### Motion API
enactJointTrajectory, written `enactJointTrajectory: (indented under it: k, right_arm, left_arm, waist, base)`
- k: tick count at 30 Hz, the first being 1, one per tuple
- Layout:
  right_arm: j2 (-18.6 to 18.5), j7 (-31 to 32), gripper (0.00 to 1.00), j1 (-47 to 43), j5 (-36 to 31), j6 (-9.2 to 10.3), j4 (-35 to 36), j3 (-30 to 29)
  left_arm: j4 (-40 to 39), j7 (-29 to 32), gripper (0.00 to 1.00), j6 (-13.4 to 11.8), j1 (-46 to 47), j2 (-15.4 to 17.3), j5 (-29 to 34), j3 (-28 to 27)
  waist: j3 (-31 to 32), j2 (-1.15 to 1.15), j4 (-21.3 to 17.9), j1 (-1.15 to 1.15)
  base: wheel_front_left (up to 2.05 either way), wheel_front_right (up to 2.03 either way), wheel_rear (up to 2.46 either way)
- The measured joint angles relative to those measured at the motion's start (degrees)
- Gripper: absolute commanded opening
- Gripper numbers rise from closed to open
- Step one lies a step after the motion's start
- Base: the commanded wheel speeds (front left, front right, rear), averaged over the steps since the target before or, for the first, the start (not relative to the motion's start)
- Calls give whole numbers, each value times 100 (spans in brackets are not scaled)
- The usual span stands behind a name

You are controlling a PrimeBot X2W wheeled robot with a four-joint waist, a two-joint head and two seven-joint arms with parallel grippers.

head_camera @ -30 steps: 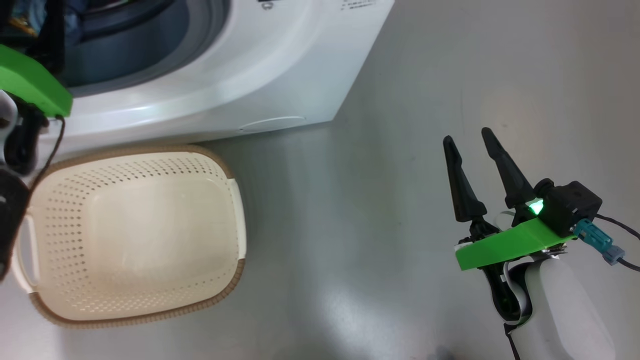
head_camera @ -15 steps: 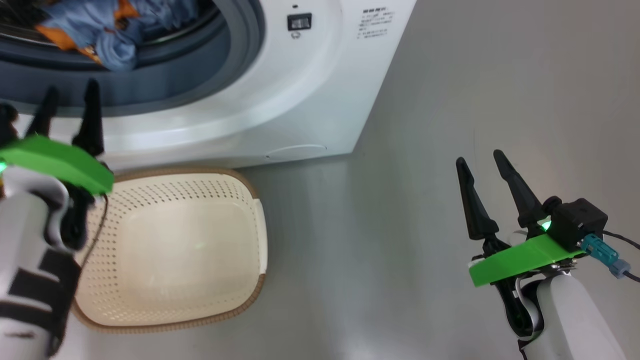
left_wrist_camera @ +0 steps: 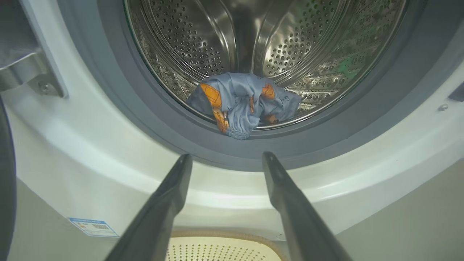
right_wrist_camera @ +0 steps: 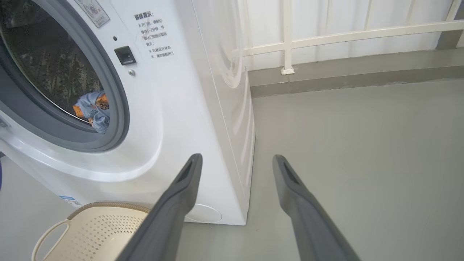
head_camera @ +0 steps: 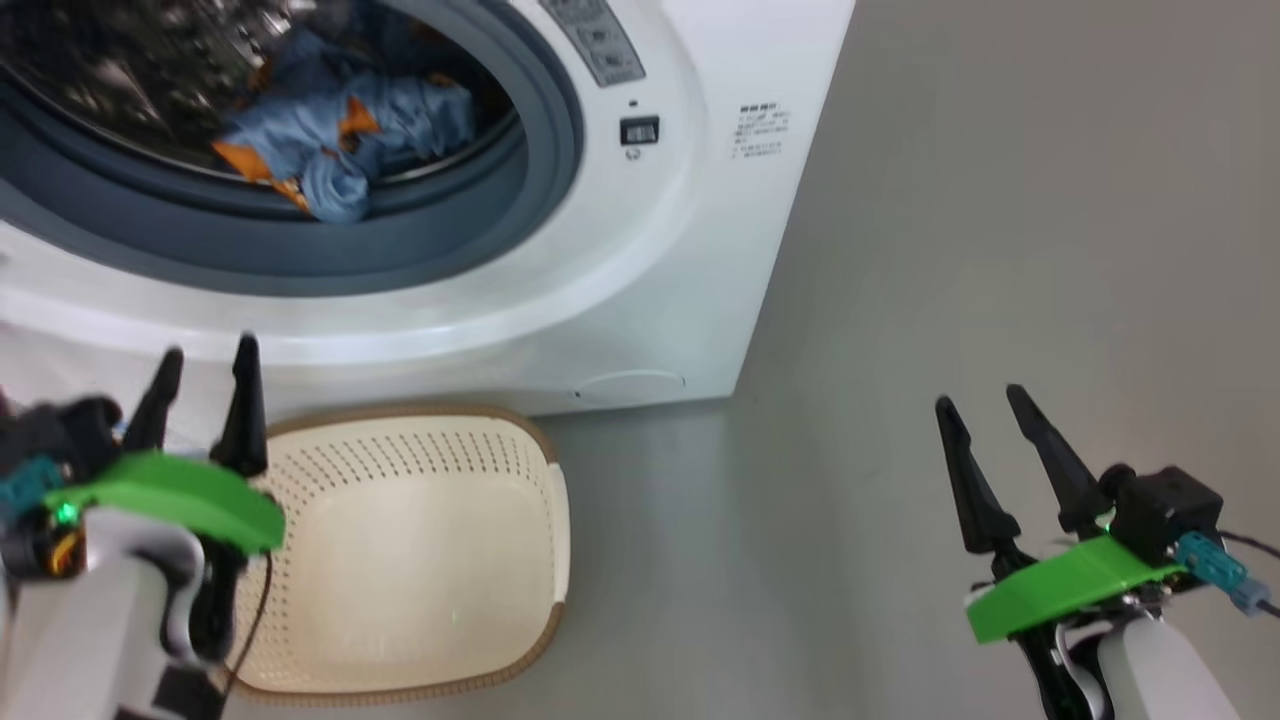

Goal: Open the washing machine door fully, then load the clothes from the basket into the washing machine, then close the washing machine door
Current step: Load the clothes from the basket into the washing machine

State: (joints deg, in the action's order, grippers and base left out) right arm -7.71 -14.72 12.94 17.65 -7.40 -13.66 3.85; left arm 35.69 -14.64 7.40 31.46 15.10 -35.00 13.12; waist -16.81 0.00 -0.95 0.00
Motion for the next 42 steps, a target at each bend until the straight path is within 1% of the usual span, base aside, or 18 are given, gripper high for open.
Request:
enactJointTrajectory:
  k: [8,15,18,22,27,30,42]
  right_arm:
    - [-152,0,100,-538,74,0,-1,-126]
    - [-200,0,100,-1054,118,0,9,-308]
    - [-202,0,100,-1241,127,0,13,-324]
    - [-213,0,100,-1395,221,0,54,-385]
    - [-222,0,100,-1656,270,0,100,-481]
    - [-221,0,100,-1746,271,0,119,-537]
    - [-216,0,100,-1752,271,0,134,-554]
  left_arm:
    - [-541,1,100,0,-1062,-93,489,-413]
    - [-1021,1,100,0,-2051,-134,868,-667]
    - [-1198,1,100,0,-2430,-161,1002,-875]
    - [-1489,1,100,0,-2873,-233,1072,-1187]
    - [-1742,1,100,0,-3362,-326,1152,-1378]
    - [-1808,1,100,0,-3510,-326,1158,-1440]
    - [-1896,1,100,0,-3512,-333,1152,-1513]
  waist:
    - [555,0,71,0]
    - [1014,0,146,0]
    - [1178,0,163,0]
    - [1361,0,162,0]
    - [1541,0,131,0]
    - [1577,0,91,0]
    - [1594,0,25,0]
  base:
    - [0,0,0]
    - [0,0,0]
    - [0,0,0]
    - [0,0,0]
    - [0,0,0]
    - [0,0,0]
    - [0,0,0]
